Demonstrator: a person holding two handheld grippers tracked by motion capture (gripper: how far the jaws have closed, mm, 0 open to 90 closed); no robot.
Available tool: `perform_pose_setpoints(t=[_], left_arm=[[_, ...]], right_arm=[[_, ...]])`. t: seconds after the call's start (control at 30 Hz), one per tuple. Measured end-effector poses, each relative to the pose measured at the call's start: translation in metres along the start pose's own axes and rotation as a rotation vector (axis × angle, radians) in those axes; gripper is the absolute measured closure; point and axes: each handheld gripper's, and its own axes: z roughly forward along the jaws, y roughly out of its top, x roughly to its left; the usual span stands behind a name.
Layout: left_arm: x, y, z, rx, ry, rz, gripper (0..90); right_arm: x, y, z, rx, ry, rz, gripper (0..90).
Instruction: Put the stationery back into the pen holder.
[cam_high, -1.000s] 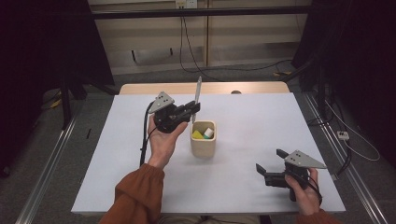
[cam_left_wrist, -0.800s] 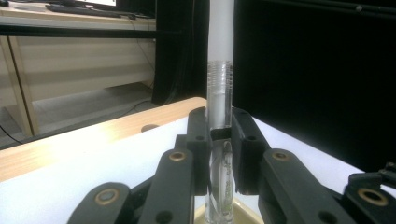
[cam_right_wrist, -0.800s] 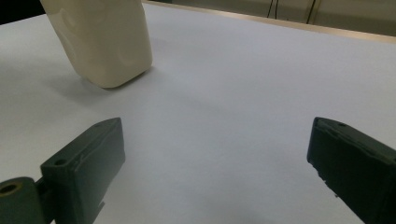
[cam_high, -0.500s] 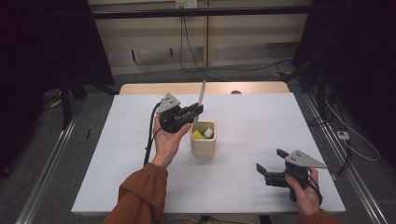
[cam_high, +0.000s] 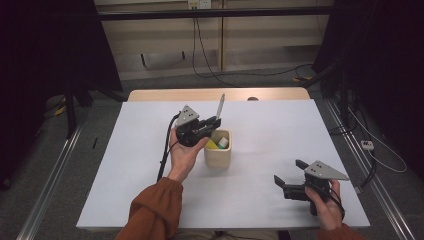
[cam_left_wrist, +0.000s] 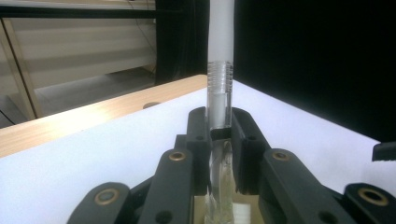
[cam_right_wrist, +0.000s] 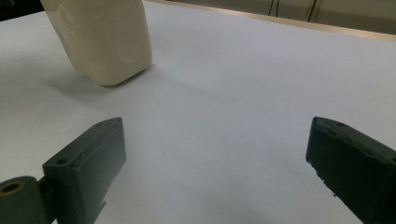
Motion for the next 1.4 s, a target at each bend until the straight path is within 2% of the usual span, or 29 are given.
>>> perform_pose_setpoints(t=[0.07, 0.23, 0.33, 0.37, 0.43, 0.53, 0.67, 0.77, 0.83, 0.87, 1.0, 1.07, 1.13, 1.2, 1.33, 1.4], left_arm=[[0.0, -0.004, -0.001, 0.012, -0.001, 0.007, 79.6], [0.002, -0.009, -0.003, 0.019, -0.004, -0.007, 79.5], [0.002, -0.011, -0.004, 0.034, -0.008, 0.003, 79.1], [0.003, -0.013, -0.004, 0.037, 0.011, -0.002, 79.0], [0.004, -0.015, -0.004, 0.028, 0.01, -0.017, 78.9], [0.007, -0.018, -0.003, 0.042, 0.004, -0.022, 77.7], [0.005, -0.018, -0.003, 0.045, -0.004, -0.019, 69.5], [0.002, -0.017, -0.003, 0.052, -0.006, -0.013, 54.3], [0.002, -0.016, -0.003, 0.047, -0.017, -0.014, 53.0], [0.001, -0.015, -0.004, 0.049, -0.02, -0.014, 49.7], [0.001, -0.011, -0.006, 0.061, 0.003, -0.006, 34.3], [0.002, -0.009, -0.007, 0.067, 0.034, -0.028, 27.8], [0.003, -0.008, -0.007, 0.093, 0.052, -0.04, 18.1], [0.005, -0.006, -0.01, 0.104, 0.063, -0.03, 13.8], [0.006, -0.002, -0.018, 0.105, 0.052, -0.044, 8.2], [0.007, 0.0, -0.023, 0.119, 0.053, -0.021, 6.0]], right_arm=[[0.0, 0.0, 0.0, 0.0, 0.0, 0.0, 4.7], [0.0, 0.0, 0.001, 0.002, -0.001, -0.001, 4.6], [0.0, 0.0, 0.001, 0.002, 0.0, -0.002, 4.4], [0.0, 0.0, 0.001, 0.001, 0.0, 0.0, 4.4], [0.0, 0.0, 0.002, 0.003, -0.002, -0.002, 4.4], [0.0, 0.0, 0.001, 0.005, -0.002, -0.005, 4.4], [0.001, 0.0, 0.002, 0.005, -0.001, -0.007, 4.4], [0.0, 0.0, 0.002, 0.003, -0.001, -0.006, 4.4], [0.001, 0.0, 0.002, 0.004, -0.002, -0.006, 4.4], [0.001, 0.0, 0.002, 0.004, -0.002, -0.006, 4.4], [0.001, 0.0, 0.002, 0.003, -0.002, -0.007, 4.4], [0.001, 0.0, 0.002, 0.004, -0.002, -0.006, 4.4], [0.001, 0.0, 0.002, 0.002, -0.001, -0.006, 4.0], [0.001, 0.0, 0.002, 0.001, -0.001, -0.003, 3.9], [0.001, 0.0, 0.002, 0.002, 0.0, -0.006, 3.8], [0.002, 0.0, 0.002, 0.004, 0.002, -0.006, 3.8]])
